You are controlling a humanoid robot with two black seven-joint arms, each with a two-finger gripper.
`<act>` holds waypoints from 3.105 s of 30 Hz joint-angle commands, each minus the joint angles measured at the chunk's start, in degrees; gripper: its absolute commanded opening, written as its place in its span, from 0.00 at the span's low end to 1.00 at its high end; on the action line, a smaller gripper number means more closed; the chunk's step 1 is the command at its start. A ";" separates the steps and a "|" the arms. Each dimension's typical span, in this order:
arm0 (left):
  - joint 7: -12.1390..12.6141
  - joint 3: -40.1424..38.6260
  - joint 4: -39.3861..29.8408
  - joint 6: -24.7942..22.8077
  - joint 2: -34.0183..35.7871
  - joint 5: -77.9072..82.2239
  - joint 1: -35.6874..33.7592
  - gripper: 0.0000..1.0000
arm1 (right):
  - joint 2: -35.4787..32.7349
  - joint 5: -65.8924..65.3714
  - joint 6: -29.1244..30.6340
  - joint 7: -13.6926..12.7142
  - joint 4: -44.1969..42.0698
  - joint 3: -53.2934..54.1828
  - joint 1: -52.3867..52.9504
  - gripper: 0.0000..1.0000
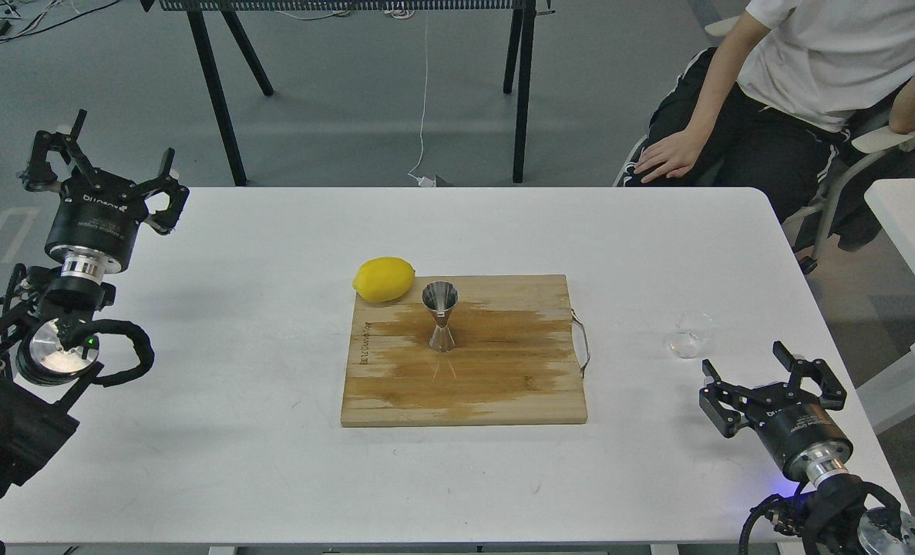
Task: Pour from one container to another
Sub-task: 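Reach the right gripper to the small clear glass cup, then grasp the clear glass cup with the right gripper and lift it, then carry the glass cup over the metal jigger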
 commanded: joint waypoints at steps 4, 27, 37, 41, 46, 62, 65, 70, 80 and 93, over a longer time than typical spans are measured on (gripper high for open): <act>0.25 0.49 -0.37 0.01 0.83 0.00 -0.02 1.00 | 4.09 0.09 -7.54 -5.01 -1.67 0.96 3.77 1.00; 0.34 0.93 -0.29 0.01 4.25 0.36 -0.72 1.00 | 10.16 0.00 -15.02 -7.65 -10.55 3.95 11.68 1.00; 0.34 0.85 -0.37 0.01 4.17 0.36 -0.63 1.00 | 10.42 -0.09 -14.40 -7.74 -15.19 4.74 13.78 0.99; 0.34 0.93 -0.37 0.01 4.25 0.36 -0.63 1.00 | 10.60 -0.09 -14.22 -7.74 -19.06 4.65 16.77 0.97; 0.34 0.93 -0.37 0.01 4.17 0.36 -0.72 1.00 | 11.30 -0.09 -11.68 -7.91 -20.13 4.30 17.83 0.91; 0.34 0.93 -0.28 0.01 4.08 0.36 -0.90 1.00 | 13.76 -0.35 -11.15 -8.09 -23.99 3.25 20.38 0.59; 0.34 0.93 -0.28 0.01 4.08 0.36 -0.90 1.00 | 14.11 -0.44 -10.89 -8.09 -23.99 3.33 20.38 0.48; 0.17 0.85 -0.28 0.01 4.17 0.36 -0.81 1.00 | 14.12 -0.53 -9.39 -8.27 -22.68 3.16 19.94 0.40; 0.17 0.32 -0.28 0.01 5.13 0.36 -0.81 1.00 | 10.17 -5.09 -14.39 -9.15 -5.38 -1.67 20.64 0.39; -0.10 0.14 -0.37 0.01 5.66 0.36 -0.72 1.00 | 10.51 -27.67 -24.33 -9.15 5.10 -13.08 32.50 0.38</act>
